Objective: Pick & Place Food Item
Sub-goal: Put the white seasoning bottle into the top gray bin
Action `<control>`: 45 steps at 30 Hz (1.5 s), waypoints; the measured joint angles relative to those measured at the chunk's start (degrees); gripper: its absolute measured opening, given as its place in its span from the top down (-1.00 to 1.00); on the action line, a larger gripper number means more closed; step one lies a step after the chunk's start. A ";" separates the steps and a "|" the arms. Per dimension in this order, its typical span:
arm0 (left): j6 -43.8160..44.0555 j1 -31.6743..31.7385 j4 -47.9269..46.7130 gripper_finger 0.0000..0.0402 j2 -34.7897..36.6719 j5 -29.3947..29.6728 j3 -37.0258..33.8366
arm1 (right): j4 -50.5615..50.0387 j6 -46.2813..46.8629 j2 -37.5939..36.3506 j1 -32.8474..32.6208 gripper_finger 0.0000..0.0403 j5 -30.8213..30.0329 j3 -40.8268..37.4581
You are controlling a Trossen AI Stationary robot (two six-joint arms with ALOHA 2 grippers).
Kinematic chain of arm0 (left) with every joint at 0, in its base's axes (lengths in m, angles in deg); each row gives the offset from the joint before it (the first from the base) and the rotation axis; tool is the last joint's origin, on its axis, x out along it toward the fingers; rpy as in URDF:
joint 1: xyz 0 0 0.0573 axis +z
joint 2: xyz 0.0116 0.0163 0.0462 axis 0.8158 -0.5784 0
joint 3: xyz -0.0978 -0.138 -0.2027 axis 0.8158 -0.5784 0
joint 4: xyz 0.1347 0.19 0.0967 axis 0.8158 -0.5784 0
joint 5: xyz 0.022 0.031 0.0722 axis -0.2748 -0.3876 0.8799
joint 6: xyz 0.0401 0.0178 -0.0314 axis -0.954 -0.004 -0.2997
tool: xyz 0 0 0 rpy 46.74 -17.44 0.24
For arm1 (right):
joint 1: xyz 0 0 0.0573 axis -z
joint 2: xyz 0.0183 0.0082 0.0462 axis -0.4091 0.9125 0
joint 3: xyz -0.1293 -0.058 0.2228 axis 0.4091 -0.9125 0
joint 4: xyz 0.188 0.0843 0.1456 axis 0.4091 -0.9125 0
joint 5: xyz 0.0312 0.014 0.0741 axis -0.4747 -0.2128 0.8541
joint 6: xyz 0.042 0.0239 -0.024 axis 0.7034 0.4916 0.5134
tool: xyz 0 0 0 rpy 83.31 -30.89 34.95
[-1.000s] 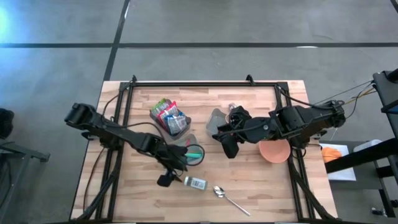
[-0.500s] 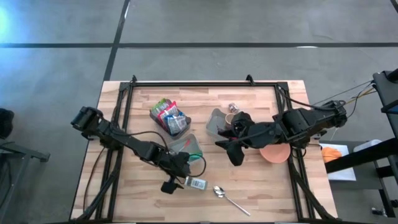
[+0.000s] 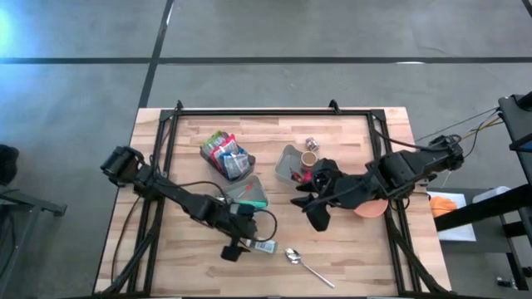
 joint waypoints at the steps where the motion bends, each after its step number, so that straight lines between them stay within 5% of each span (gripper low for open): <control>1: 0.06 -0.19 -0.02 -0.82 -0.40 0.05 0.37 | -0.03 0.46 0.00 -0.21 -0.07 0.01 -0.05; 11: 0.84 -1.58 -2.51 -0.82 -6.81 1.90 7.87 | -0.21 3.18 0.00 -1.45 -0.07 0.01 -0.15; 22: 0.54 -1.47 -15.76 -0.82 -12.84 4.27 20.23 | -0.17 3.60 0.00 -3.94 -0.07 -0.03 -0.15; 33: -1.52 -1.58 -18.80 -0.81 -16.04 2.97 21.89 | -0.94 3.64 0.02 -7.41 -0.07 -3.11 -0.15; 37: -3.34 -1.65 -19.39 -0.63 -16.04 2.97 21.72 | -1.11 3.66 0.02 -8.31 -0.07 -3.33 -0.21; 45: -4.16 -1.67 -19.13 0.09 -16.04 2.97 21.68 | -1.08 4.70 0.02 -9.66 -0.07 -4.43 -0.39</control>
